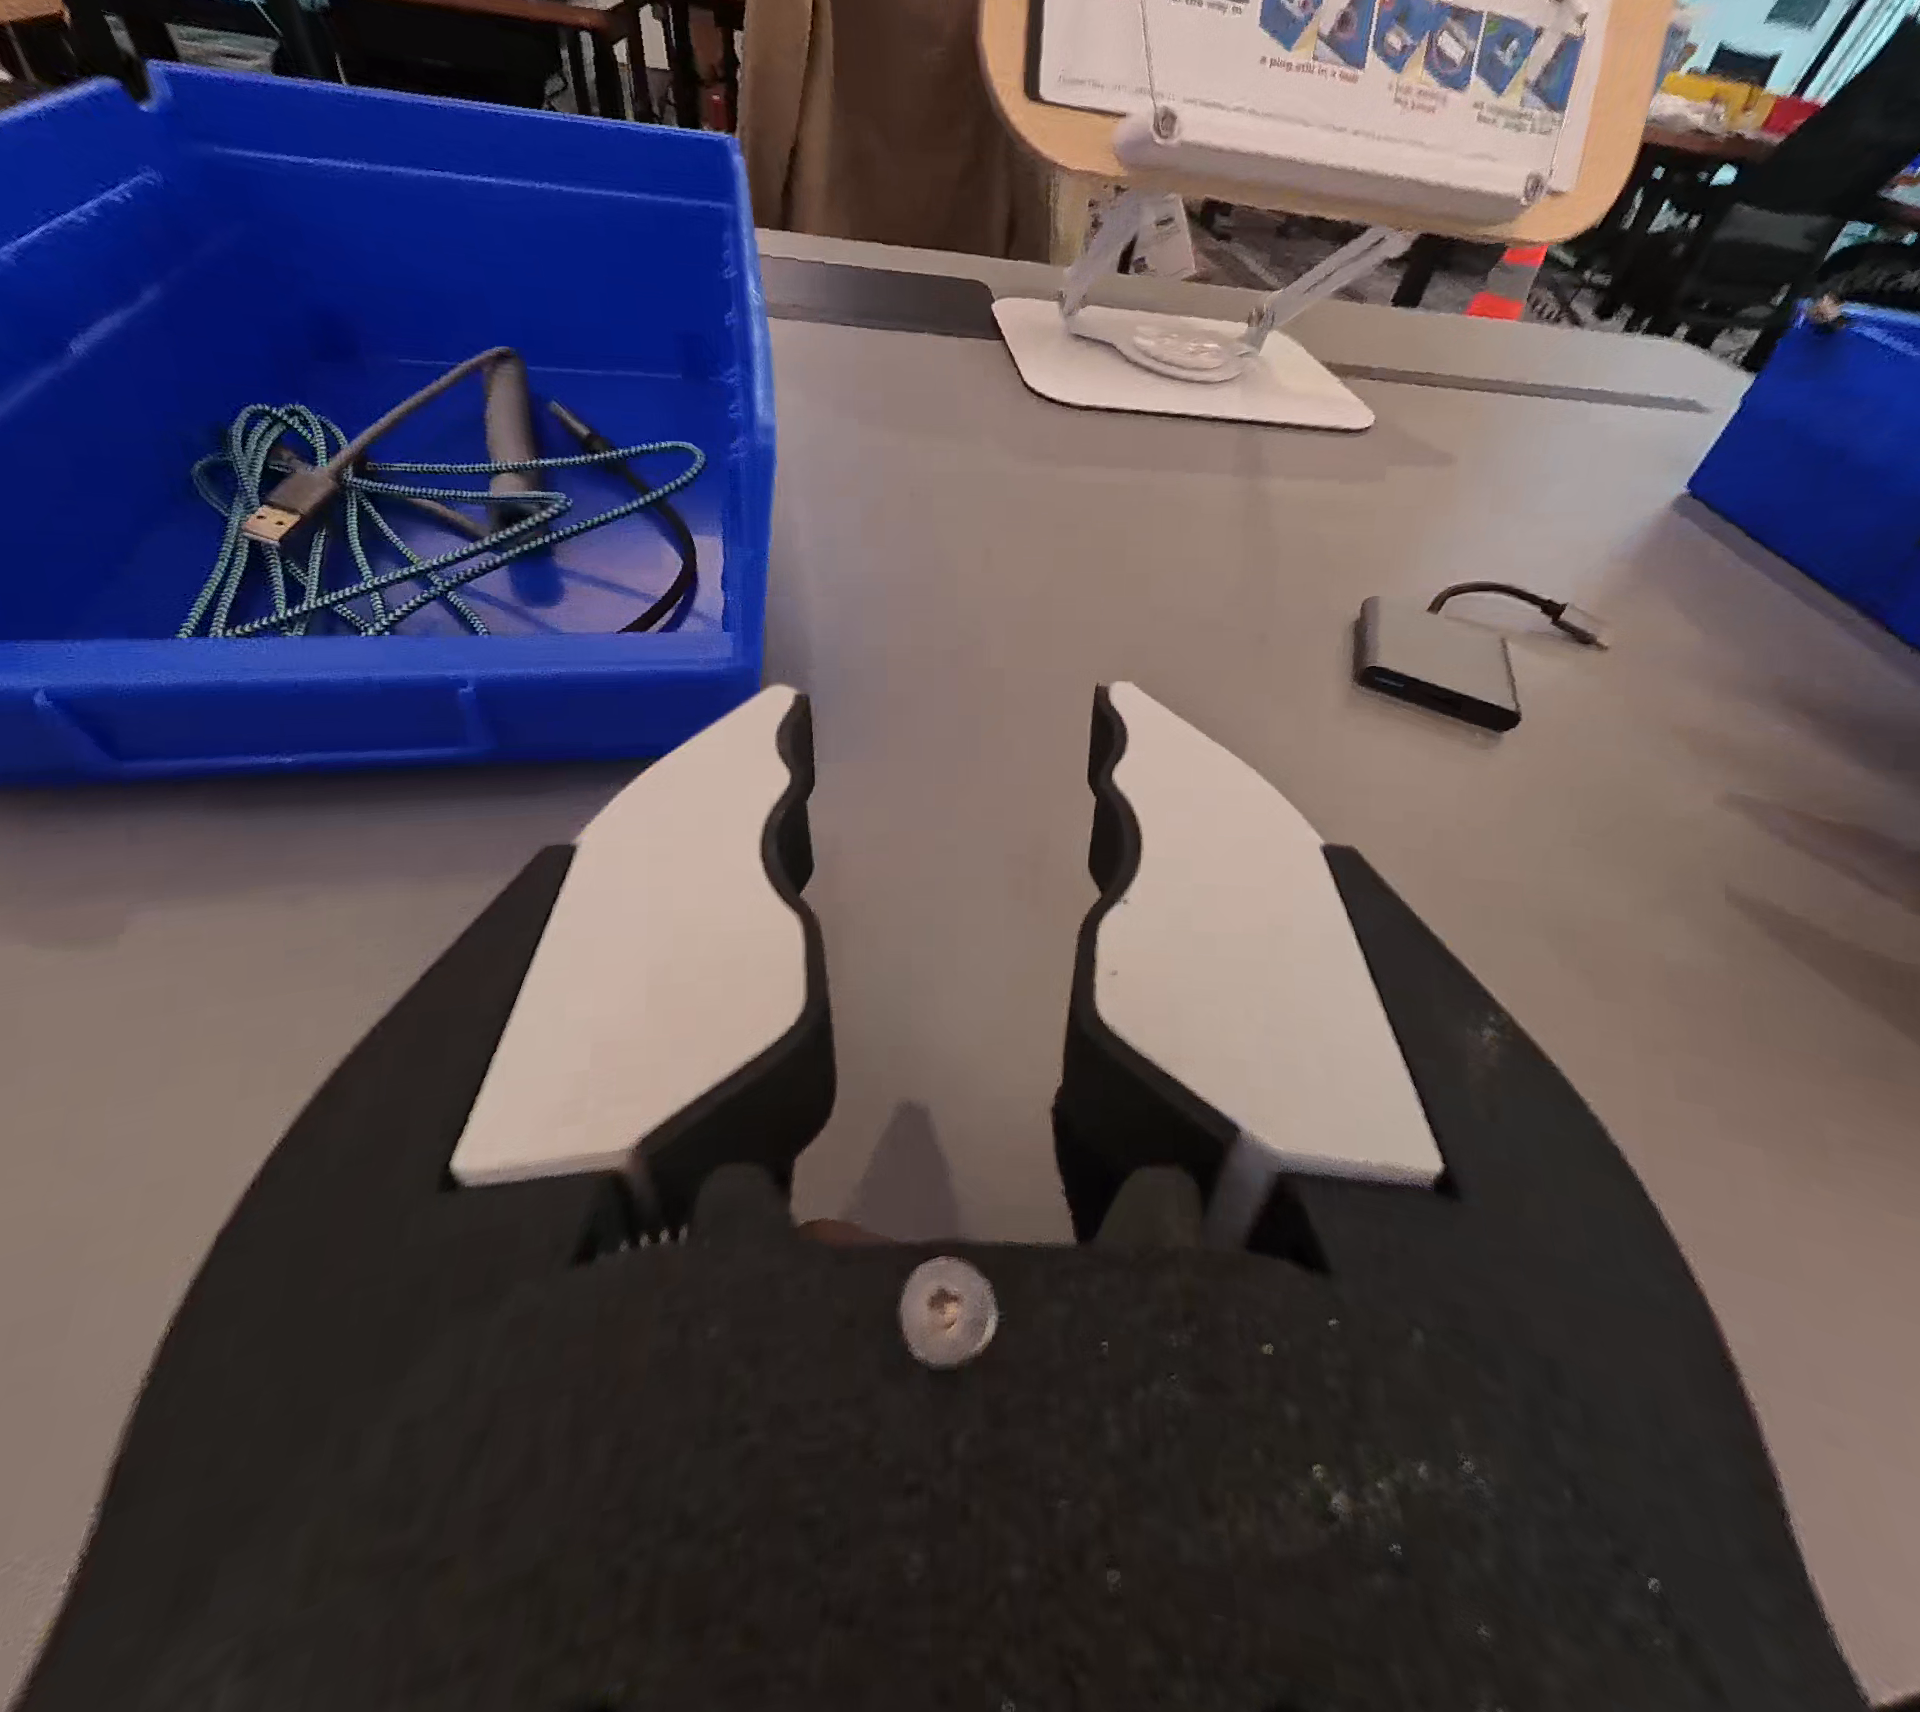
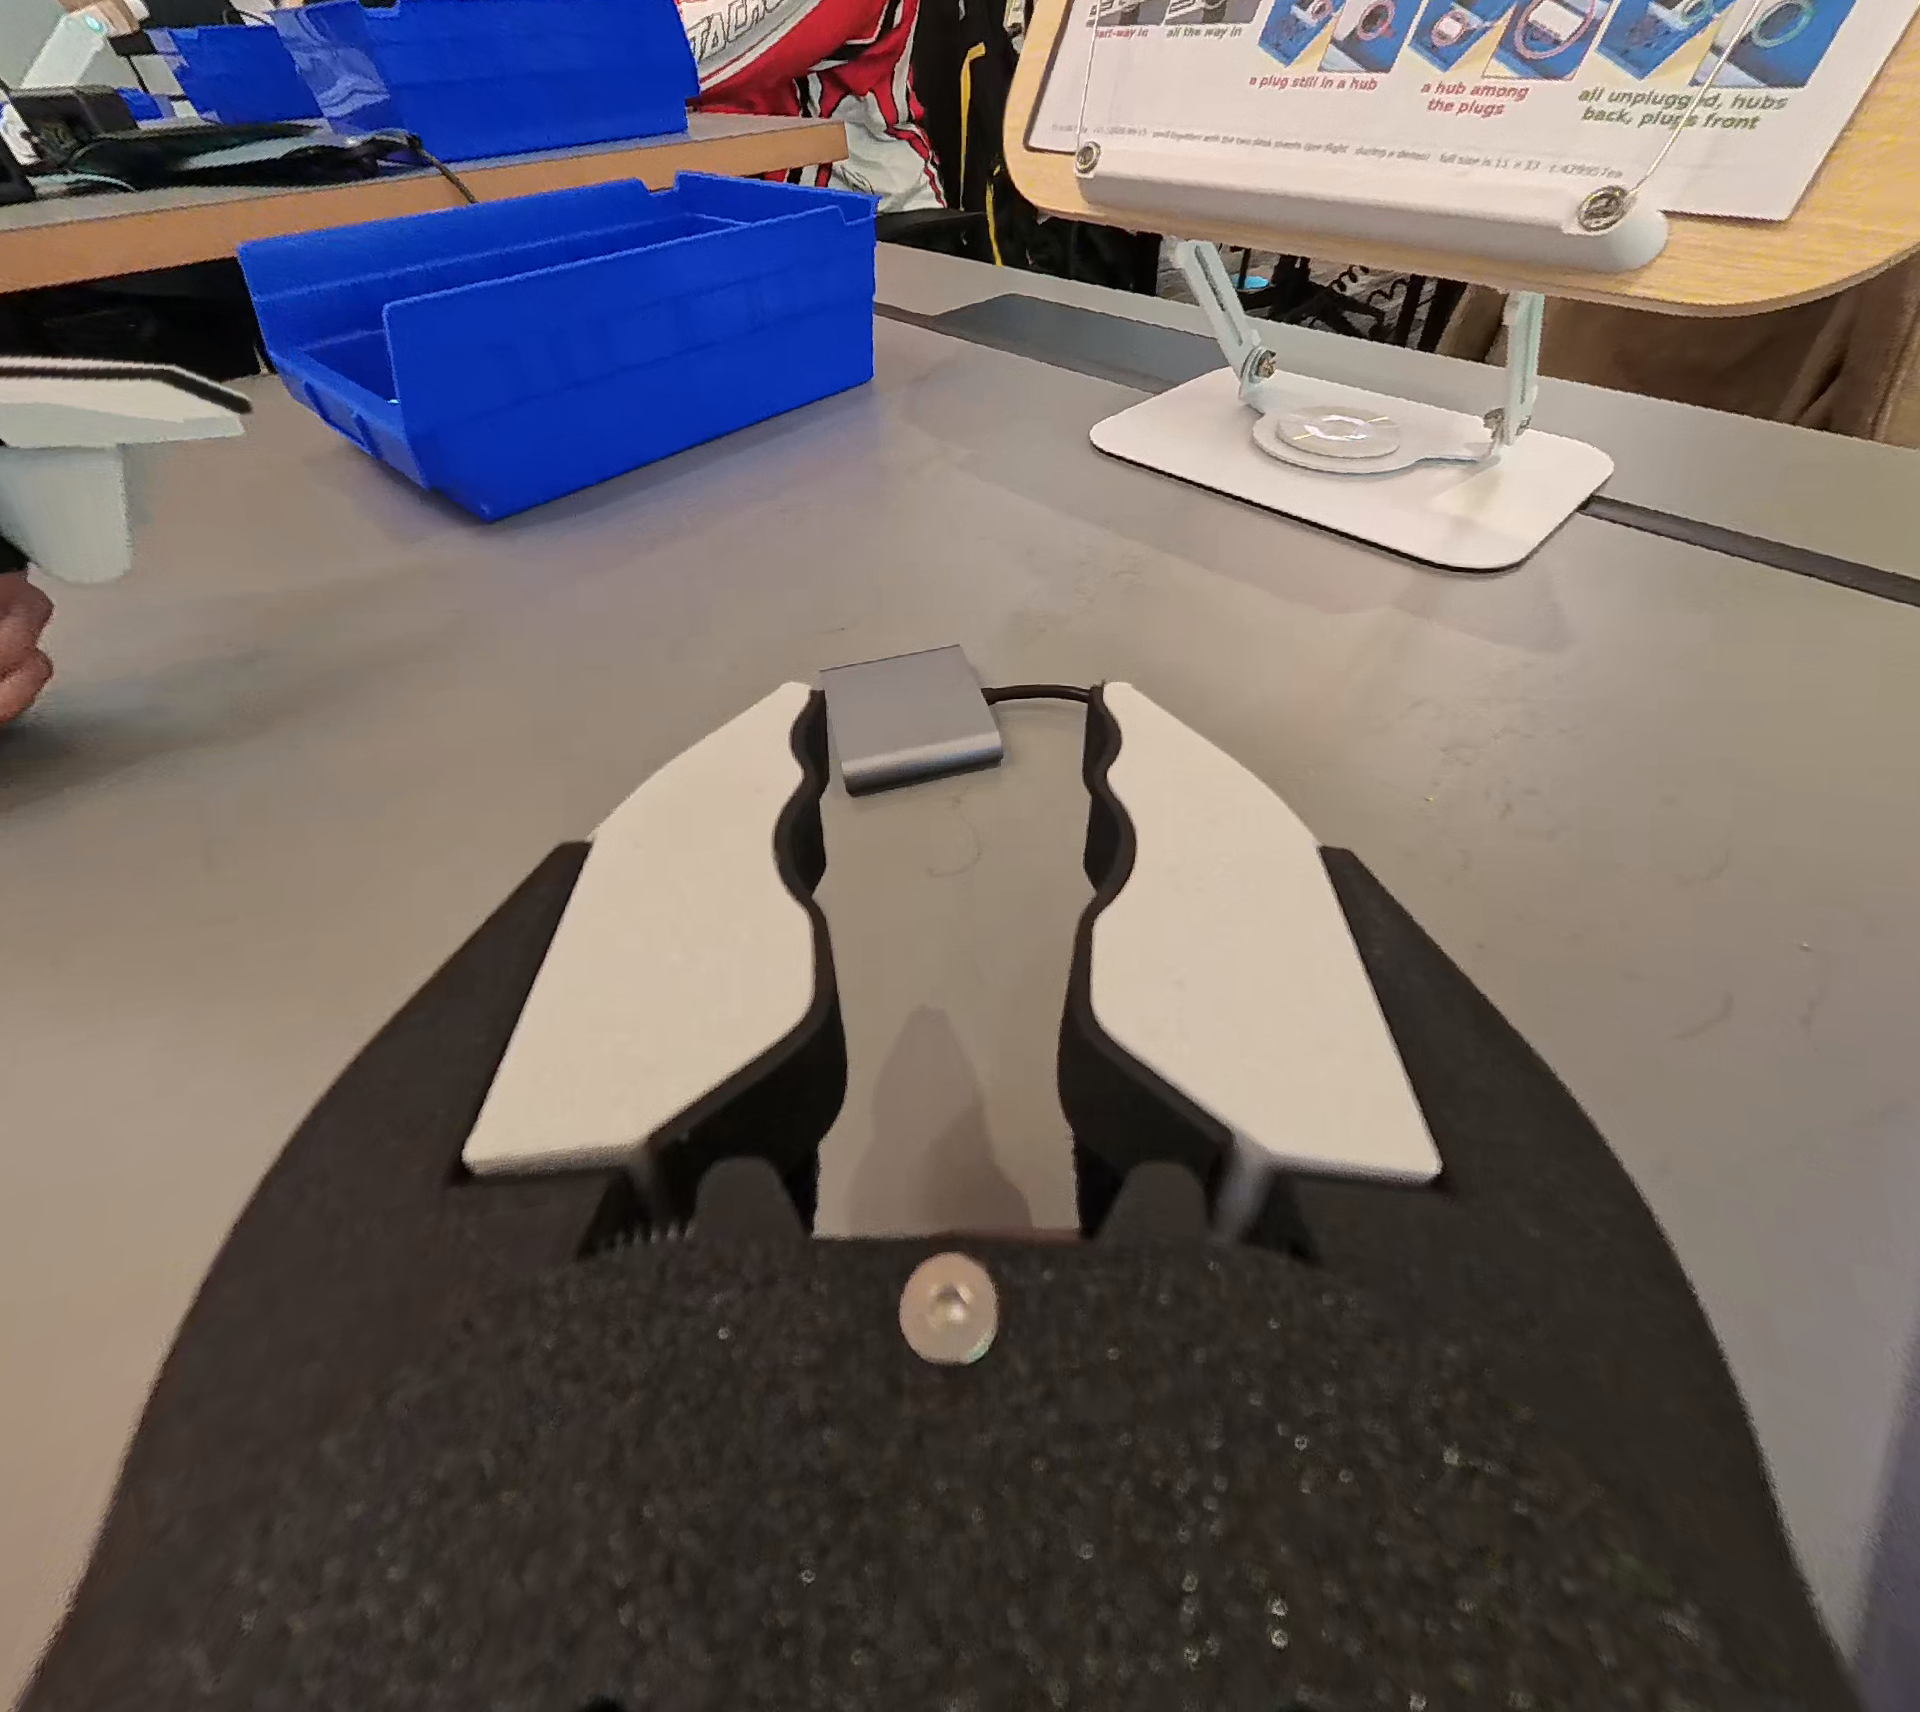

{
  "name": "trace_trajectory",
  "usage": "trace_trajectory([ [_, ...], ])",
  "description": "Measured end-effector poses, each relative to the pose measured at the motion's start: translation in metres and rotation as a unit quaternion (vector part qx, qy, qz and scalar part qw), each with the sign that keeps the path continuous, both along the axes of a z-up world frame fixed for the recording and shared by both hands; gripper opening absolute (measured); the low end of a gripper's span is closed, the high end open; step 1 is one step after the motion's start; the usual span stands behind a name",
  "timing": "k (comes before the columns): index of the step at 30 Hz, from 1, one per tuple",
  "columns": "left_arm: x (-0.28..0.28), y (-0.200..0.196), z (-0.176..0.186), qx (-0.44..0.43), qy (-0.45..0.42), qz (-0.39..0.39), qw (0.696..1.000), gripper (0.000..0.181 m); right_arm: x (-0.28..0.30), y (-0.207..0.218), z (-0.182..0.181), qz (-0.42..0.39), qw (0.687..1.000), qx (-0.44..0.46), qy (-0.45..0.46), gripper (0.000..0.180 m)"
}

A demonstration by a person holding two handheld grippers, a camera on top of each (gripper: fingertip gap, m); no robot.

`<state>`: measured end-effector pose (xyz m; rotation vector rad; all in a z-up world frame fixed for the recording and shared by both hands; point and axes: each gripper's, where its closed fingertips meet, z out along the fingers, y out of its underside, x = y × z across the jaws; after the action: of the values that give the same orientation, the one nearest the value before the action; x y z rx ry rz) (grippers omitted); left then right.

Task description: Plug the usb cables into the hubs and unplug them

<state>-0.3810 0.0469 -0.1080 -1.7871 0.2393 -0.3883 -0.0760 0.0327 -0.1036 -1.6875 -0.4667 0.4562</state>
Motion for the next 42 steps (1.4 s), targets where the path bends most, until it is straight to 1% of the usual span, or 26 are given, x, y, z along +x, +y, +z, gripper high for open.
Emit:
trace_trajectory([
  [2, -0.006, 0.001, 0.002, 0.004, -0.017, 0.008, 1.000, 0.049, -0.001, 0.000, 0.000, 0.001, 1.000, 0.001, -0.004, 0.047],
  [6, -0.006, 0.003, -0.001, -0.008, -0.020, -0.001, 1.000, 0.049, -0.001, 0.000, -0.001, 0.002, 1.000, -0.002, -0.003, 0.047],
  [25, -0.001, 0.007, -0.009, -0.033, -0.001, -0.008, 0.999, 0.049, 0.000, 0.001, -0.001, 0.002, 1.000, -0.008, 0.008, 0.047],
  [27, -0.003, 0.007, -0.007, -0.034, -0.003, -0.006, 0.999, 0.045, 0.000, 0.001, -0.002, 0.002, 1.000, -0.009, 0.005, 0.047],
  [29, -0.015, 0.015, 0.008, -0.026, 0.015, -0.003, 1.000, 0.044, 0.000, 0.002, -0.002, 0.002, 1.000, -0.011, 0.006, 0.047],
  [31, -0.042, 0.036, 0.032, -0.031, 0.071, 0.015, 0.997, 0.044, 0.001, 0.002, -0.002, 0.002, 1.000, -0.012, 0.008, 0.047],
  [33, -0.065, 0.067, 0.055, -0.073, 0.118, 0.008, 0.990, 0.052, 0.000, 0.002, -0.002, 0.003, 1.000, -0.013, 0.009, 0.047],
  [35, -0.076, 0.108, 0.077, -0.107, 0.136, -0.011, 0.985, 0.052, -0.002, 0.001, -0.003, 0.009, 1.000, -0.015, 0.009, 0.047],
  [36, -0.078, 0.132, 0.078, -0.136, 0.144, -0.024, 0.980, 0.053, -0.004, 0.000, -0.003, 0.011, 1.000, -0.015, 0.006, 0.047],
  [37, -0.078, 0.155, 0.073, -0.172, 0.159, -0.035, 0.972, 0.053, -0.005, 0.000, -0.004, 0.012, 1.000, -0.015, 0.002, 0.047],
  [38, -0.079, 0.179, 0.060, -0.212, 0.187, -0.040, 0.958, 0.057, -0.005, 0.000, -0.004, 0.013, 1.000, -0.015, -0.002, 0.047],
  [39, -0.080, 0.199, 0.041, -0.259, 0.212, -0.047, 0.941, 0.062, -0.006, 0.000, -0.004, 0.013, 1.000, -0.014, -0.005, 0.047],
  [40, -0.083, 0.217, 0.021, -0.307, 0.233, -0.046, 0.922, 0.063, -0.006, 0.000, -0.004, 0.013, 1.000, -0.012, -0.007, 0.047],
  [41, -0.086, 0.234, 0.003, -0.340, 0.245, -0.036, 0.907, 0.063, -0.006, -0.001, -0.004, 0.013, 1.000, -0.010, -0.006, 0.047],
  [42, -0.089, 0.249, -0.013, -0.364, 0.247, -0.027, 0.898, 0.060, -0.006, -0.001, -0.003, 0.014, 1.000, -0.009, -0.005, 0.047],
])
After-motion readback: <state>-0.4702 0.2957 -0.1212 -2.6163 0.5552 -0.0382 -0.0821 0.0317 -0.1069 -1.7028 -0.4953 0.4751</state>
